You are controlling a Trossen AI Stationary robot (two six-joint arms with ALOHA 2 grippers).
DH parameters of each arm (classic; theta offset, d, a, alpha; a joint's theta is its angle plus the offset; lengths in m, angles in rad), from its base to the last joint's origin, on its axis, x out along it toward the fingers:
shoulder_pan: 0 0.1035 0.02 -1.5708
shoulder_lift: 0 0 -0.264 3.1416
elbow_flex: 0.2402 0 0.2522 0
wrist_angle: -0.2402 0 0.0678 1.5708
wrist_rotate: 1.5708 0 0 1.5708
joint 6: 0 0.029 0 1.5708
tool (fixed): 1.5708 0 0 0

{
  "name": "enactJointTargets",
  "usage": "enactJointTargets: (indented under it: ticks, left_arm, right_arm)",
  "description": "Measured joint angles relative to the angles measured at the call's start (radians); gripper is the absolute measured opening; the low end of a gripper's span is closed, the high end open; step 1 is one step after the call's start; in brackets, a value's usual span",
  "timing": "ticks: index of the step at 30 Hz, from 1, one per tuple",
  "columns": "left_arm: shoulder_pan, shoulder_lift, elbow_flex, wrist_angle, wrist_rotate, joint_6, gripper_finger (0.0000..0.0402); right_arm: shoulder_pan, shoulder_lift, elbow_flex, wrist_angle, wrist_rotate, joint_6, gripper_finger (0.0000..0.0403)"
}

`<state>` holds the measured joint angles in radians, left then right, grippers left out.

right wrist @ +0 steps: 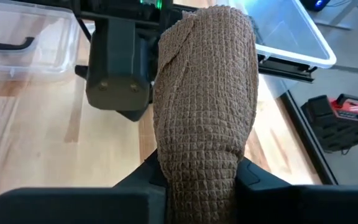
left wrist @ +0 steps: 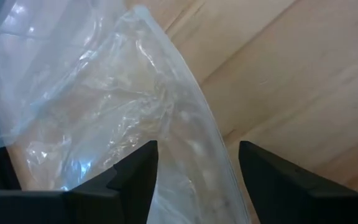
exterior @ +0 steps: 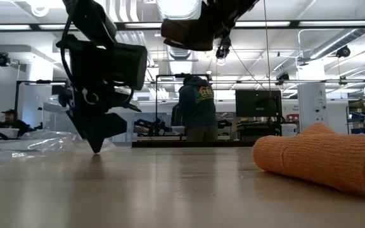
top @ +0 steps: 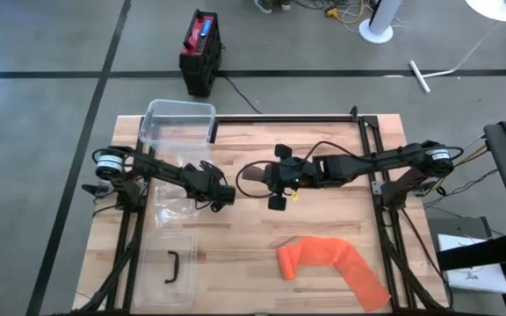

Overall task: Roll bandage
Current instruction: Put the brown bandage into the zip bag

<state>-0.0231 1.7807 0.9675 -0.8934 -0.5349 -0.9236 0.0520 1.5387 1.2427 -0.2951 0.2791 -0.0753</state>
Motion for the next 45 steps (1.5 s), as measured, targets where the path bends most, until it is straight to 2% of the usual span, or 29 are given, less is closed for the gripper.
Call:
enactJointTargets:
  ticks: [6,13,14,19,25,30,32,34,40,45]
  left_arm:
    - [-0.002,-0.017,0.001,0.003,-0.004,-0.017,0.0148]
    - [-0.024,-0.112,0.001,0.069,-0.048,0.007,0.0018]
    - [-0.03,-0.128,0.001,0.094,-0.057,0.016,0.001]
    - [-0.052,-0.21,-0.015,0.297,-0.114,0.096,0.0008]
    - [-0.062,-0.266,-0.125,0.775,-0.187,0.268,0.0003]
    - [-0.074,-0.246,-0.239,1.241,-0.181,0.446,0.0001]
    - [-0.075,-0.231,-0.264,1.36,-0.181,0.473,0.0001]
    - [-0.074,-0.225,-0.277,1.423,-0.18,0.489,0.0001]
    - [-0.101,-0.219,-0.279,1.514,-0.135,0.605,0.0001]
    - [-0.128,-0.22,-0.276,1.591,-0.149,0.703,0.0001]
  right_arm:
    - [0.014,0.0,0.0,0.0,0.019,0.0,0.0057]
    - [0.016,0.0,-0.001,0.0,0.014,0.004,0.006]
    - [0.016,0.0,-0.003,-0.001,0.01,0.005,0.0057]
    - [0.027,0.004,-0.03,-0.009,0.006,0.067,0.0059]
    - [0.036,0.044,-0.05,-0.011,0.015,0.201,0.0058]
    - [0.028,0.076,-0.05,0.0,0.185,0.236,0.0056]
    - [0.022,0.089,-0.049,0.006,0.2,0.248,0.0061]
    - [0.018,0.104,-0.049,0.008,0.202,0.259,0.0063]
    - [-0.005,0.13,-0.051,-0.065,0.301,0.307,0.0054]
    - [-0.025,0.133,-0.054,-0.123,0.251,0.363,0.0062]
